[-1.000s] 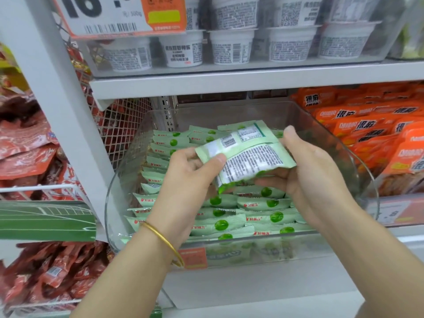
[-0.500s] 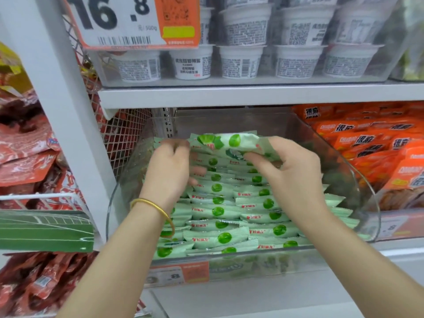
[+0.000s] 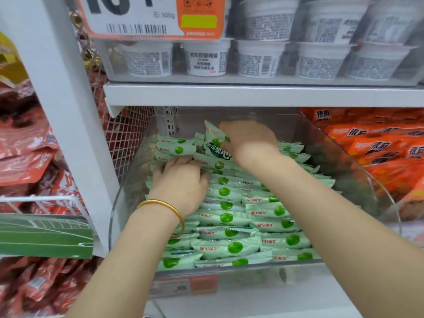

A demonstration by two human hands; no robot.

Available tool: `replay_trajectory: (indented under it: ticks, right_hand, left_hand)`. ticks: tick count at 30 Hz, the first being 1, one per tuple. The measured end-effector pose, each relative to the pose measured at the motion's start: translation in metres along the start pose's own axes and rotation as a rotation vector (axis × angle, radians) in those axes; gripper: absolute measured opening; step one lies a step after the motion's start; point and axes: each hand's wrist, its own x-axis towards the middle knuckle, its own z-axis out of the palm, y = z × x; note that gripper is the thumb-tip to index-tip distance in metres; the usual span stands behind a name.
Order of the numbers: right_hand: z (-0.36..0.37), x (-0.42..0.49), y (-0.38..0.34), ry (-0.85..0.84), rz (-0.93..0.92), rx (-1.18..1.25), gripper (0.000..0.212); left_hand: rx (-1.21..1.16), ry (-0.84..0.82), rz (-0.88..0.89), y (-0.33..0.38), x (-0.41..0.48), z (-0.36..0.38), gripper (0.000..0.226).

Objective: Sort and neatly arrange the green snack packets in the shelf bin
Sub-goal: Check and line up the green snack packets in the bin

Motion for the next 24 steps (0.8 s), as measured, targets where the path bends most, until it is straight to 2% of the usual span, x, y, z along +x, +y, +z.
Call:
replay_trajectory:
  ticks: [2,7,11,14,18,24]
  right_hand:
    - [0.004,0.007,-0.004,-0.006,-0.031,-0.049,0.029]
    - [0.029,0.018,0.000,-0.119,-0.162,-0.041,0.030]
    - [0.020,0.013,0.012,-0.040,-0.067,0.192,0.037]
    - [0.021,0.004,0.013,0.014,-0.113,0.342,0.028]
    - [0.033,0.005,0.011,-0.024,-0.142,0.288,0.040]
    - [0.042,0.008,0.014,-0.090,-0.088,0.292,0.027]
  left_hand:
    - [-0.007,0.002,0.000,0.000,-0.001,-0.002,0.042]
    - [-0.021,0.007,0.002,-0.002,-0.003,-0.004,0.038]
    - [-0.063,0.013,0.000,-0.005,-0.002,-0.008,0.038]
    - [-0.072,0.008,-0.006,-0.004,-0.002,-0.010,0.038]
    - [-0.062,0.004,-0.023,-0.001,-0.002,-0.010,0.037]
    - [-0.042,-0.004,-0.029,0.000,-0.001,-0.010,0.039]
